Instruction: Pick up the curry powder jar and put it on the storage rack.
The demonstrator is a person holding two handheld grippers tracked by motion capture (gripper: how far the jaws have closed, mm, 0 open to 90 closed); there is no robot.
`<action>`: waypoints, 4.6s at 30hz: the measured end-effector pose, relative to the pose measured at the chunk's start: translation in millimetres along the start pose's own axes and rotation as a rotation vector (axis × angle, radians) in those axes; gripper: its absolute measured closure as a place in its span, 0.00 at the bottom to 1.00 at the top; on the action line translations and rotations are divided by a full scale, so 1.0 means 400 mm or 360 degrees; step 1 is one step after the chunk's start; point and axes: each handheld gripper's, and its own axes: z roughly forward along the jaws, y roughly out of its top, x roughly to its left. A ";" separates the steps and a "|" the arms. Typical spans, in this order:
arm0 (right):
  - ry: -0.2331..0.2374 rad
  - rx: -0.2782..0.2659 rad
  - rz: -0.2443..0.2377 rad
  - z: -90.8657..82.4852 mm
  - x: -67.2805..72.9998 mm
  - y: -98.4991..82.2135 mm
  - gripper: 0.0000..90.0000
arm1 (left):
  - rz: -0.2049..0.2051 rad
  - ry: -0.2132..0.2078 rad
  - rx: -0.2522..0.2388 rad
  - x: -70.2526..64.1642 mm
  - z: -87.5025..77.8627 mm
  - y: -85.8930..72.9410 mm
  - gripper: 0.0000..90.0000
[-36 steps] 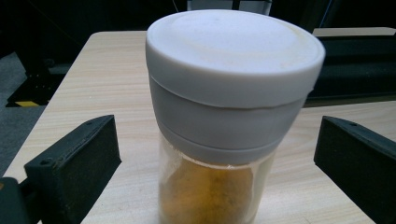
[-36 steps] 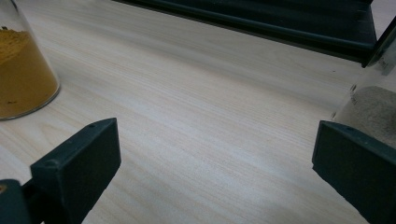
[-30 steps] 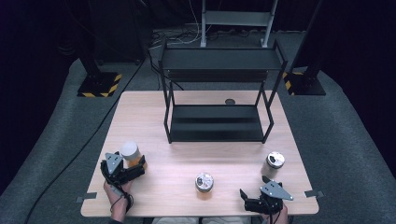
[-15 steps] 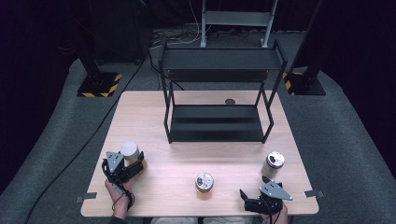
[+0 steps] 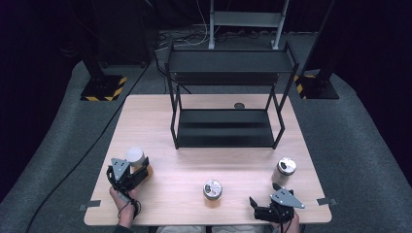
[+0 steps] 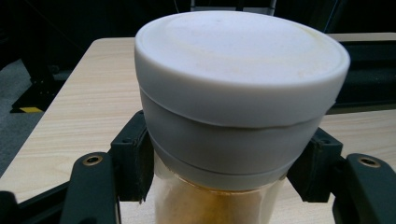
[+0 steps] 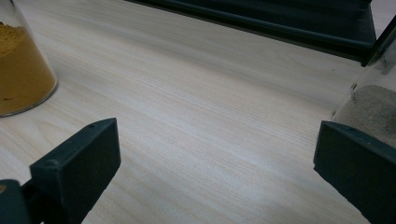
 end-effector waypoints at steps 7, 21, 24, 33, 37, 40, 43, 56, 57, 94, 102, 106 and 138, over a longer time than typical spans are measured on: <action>0.0002 -0.0003 -0.0006 0.000 0.000 -0.001 0.00 | 0.0018 -0.0002 0.0004 0.002 -0.001 0.004 0.38; 0.0013 0.0008 -0.0008 0.001 -0.004 0.003 0.00 | 0.0044 -0.0040 -0.0038 0.009 -0.032 0.026 0.38; 0.0018 0.0012 -0.0012 0.002 -0.005 0.004 0.00 | 0.0044 -0.0053 -0.0036 0.012 -0.036 0.032 0.38; 0.0029 0.0022 -0.0017 0.003 -0.007 0.007 0.00 | 0.0068 -0.0096 -0.0025 0.012 -0.043 0.048 0.38; 0.0031 0.0024 -0.0019 0.003 -0.007 0.007 0.00 | 0.0065 -0.0113 -0.0019 0.013 -0.042 0.051 0.38; 0.0040 0.0028 -0.0023 0.003 -0.009 0.008 0.00 | 0.0060 -0.0130 -0.0007 0.016 -0.041 0.057 0.38; 0.0040 0.0023 -0.0027 0.003 -0.009 0.007 0.00 | 0.0070 -0.0143 -0.0008 0.016 -0.043 0.062 0.38; 0.0040 0.0020 -0.0031 0.003 -0.009 0.005 0.00 | 0.0090 -0.0204 -0.0005 0.022 -0.043 0.083 0.38; 0.0041 0.0020 -0.0036 0.003 -0.009 0.005 0.00 | 0.0092 -0.0213 -0.0012 0.022 -0.043 0.084 0.38; 0.0046 0.0032 -0.0039 0.005 -0.010 0.009 0.00 | 0.0150 -0.0373 -0.0019 -0.009 0.001 0.118 0.39; 0.0046 0.0032 -0.0041 0.005 -0.009 0.008 0.00 | 0.0159 -0.0403 -0.0021 -0.015 0.011 0.125 0.39; 0.0048 0.0038 -0.0038 0.006 -0.010 0.010 0.00 | 0.0172 -0.0419 -0.0018 -0.022 0.018 0.133 0.39; 0.0052 0.0037 -0.0043 0.005 -0.011 0.010 0.00 | 0.0231 -0.0497 -0.0021 -0.060 0.055 0.160 0.39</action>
